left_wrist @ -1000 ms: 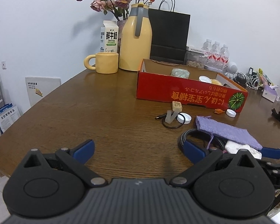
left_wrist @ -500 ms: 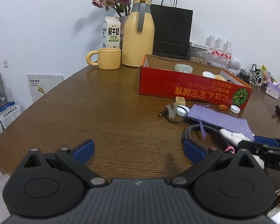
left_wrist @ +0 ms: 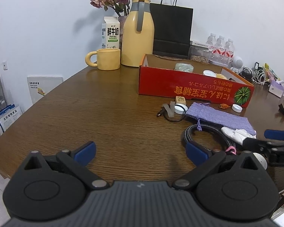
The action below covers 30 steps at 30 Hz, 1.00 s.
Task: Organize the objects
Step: 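Grasp the white fabric under the purple cloth with the right gripper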
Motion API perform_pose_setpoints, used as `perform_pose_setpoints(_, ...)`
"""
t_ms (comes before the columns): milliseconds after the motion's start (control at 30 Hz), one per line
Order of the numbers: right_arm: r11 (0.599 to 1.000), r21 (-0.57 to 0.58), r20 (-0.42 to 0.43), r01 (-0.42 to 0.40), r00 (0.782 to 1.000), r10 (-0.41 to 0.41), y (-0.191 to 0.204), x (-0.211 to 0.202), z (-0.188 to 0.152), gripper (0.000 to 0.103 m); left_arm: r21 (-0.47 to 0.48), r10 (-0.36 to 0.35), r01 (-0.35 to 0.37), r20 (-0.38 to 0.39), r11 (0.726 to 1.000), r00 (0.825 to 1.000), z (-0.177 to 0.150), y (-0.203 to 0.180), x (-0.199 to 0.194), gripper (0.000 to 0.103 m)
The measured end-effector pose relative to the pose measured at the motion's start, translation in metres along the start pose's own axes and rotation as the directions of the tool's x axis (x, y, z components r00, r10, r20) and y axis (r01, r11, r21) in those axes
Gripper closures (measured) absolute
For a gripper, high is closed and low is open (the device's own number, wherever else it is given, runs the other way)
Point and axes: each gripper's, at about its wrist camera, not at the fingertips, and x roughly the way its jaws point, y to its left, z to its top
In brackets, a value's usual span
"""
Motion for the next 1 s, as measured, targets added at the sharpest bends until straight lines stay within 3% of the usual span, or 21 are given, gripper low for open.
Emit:
perform_pose_setpoints(200,0.996,-0.052,-0.104,-0.073,0.992,0.068,-0.005,0.033,0.022,0.0,-0.013,0.025,-0.025,0.0,1.0,1.0,0.001,0.006,-0.001,0.0)
perform_pose_setpoints(333,0.993,-0.053,-0.114,-0.108,0.988,0.101,-0.006,0.041,0.023,0.001,-0.024,0.035,-0.035,0.004,0.999,0.999,0.002,0.01,-0.002,0.0)
perform_pose_setpoints(533,0.988,-0.075,-0.069,-0.138,0.989,0.133,-0.001,0.03,0.018,0.025,-0.023,0.037,-0.037,-0.003,0.999,0.999,0.002,0.01,0.002,0.0)
perform_pose_setpoints(600,0.984,-0.082,-0.061,-0.158,0.986,0.153,0.0,0.027,0.017,0.041,-0.02,0.034,-0.034,-0.005,0.999,0.999,0.002,0.009,0.002,0.0)
perform_pose_setpoints(733,0.983,-0.076,-0.06,-0.166,0.985,0.162,-0.003,0.024,0.015,0.043,-0.015,0.032,-0.032,-0.003,0.999,0.999,0.001,0.006,0.001,0.0)
perform_pose_setpoints(933,0.987,-0.086,-0.036,-0.135,0.991,0.132,-0.01,0.014,0.012,0.056,-0.014,0.033,-0.033,-0.002,0.999,0.999,0.0,0.006,-0.001,0.0)
perform_pose_setpoints(967,0.988,-0.087,-0.031,-0.129,0.991,0.126,-0.011,0.012,0.013,0.061,-0.014,0.033,-0.033,-0.001,0.999,0.999,0.0,0.006,-0.001,0.0)
perform_pose_setpoints(1000,0.989,-0.087,-0.024,-0.123,0.992,0.121,-0.013,0.009,0.013,0.083,-0.014,0.033,-0.033,-0.001,0.999,0.999,0.0,0.005,-0.001,0.0)
